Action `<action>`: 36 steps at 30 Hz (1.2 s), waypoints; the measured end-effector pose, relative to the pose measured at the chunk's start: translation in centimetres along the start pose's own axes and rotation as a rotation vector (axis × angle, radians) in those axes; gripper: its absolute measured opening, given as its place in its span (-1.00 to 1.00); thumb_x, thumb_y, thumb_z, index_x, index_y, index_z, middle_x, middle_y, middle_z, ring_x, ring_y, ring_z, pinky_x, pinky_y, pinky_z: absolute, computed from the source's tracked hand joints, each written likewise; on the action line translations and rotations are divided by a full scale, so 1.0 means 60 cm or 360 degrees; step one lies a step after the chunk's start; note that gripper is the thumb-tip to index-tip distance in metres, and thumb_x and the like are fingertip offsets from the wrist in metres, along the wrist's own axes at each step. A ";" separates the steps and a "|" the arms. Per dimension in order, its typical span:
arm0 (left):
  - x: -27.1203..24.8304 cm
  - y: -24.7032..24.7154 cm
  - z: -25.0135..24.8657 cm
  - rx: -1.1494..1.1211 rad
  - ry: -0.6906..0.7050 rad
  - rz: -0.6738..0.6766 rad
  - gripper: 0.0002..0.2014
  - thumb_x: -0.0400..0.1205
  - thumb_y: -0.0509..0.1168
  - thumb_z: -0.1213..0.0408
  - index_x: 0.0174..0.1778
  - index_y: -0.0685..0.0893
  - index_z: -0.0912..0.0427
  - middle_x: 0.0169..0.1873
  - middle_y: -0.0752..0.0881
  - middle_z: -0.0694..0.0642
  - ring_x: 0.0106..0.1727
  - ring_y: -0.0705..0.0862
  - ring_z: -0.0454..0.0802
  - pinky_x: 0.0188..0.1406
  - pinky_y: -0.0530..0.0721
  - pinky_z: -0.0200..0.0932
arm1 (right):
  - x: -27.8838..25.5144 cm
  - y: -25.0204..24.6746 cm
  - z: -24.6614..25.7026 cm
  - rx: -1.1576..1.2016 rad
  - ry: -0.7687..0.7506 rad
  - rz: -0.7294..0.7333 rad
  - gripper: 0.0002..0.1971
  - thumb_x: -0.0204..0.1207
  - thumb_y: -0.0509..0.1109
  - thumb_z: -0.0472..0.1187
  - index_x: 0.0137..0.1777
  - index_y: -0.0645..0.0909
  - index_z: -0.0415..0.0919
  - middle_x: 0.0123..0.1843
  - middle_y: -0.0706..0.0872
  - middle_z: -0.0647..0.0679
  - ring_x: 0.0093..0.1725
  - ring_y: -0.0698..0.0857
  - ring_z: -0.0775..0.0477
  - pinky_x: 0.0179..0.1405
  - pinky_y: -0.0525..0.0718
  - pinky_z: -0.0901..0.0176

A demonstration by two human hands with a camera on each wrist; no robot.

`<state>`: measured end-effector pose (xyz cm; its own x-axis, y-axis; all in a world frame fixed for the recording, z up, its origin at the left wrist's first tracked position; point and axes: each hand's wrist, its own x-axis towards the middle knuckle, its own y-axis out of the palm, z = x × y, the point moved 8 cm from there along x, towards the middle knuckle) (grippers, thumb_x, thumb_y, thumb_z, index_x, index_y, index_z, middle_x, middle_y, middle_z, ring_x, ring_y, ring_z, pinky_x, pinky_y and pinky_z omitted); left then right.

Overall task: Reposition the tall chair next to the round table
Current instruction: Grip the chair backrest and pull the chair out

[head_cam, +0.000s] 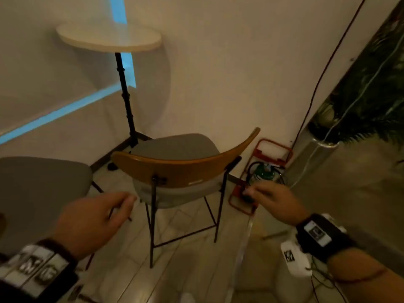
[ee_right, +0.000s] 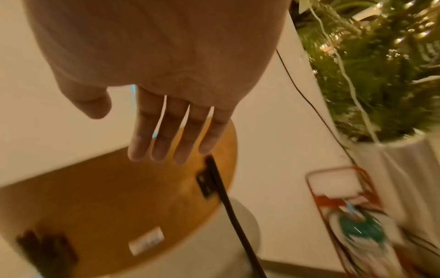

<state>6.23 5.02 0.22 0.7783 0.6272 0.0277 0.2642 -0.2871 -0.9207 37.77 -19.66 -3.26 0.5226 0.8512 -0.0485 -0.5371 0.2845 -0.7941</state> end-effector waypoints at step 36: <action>0.465 0.105 -0.098 0.0529 -0.0059 -0.0442 -0.49 0.77 -0.12 -0.20 0.00 0.53 0.16 -0.09 0.53 0.16 0.01 0.44 0.20 0.23 0.30 0.21 | 0.573 -0.063 -0.034 -0.0971 -0.1012 -0.0077 -0.09 0.64 -0.29 0.53 -0.01 0.70 -0.18 -0.22 0.58 -0.04 -0.14 0.64 -0.24 0.16 0.46 -0.22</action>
<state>32.97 16.46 -2.50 0.6810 0.6752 0.2836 0.2579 0.1413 -0.9558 59.14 7.64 -3.18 -0.0293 0.9802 0.1956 0.0181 0.1962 -0.9804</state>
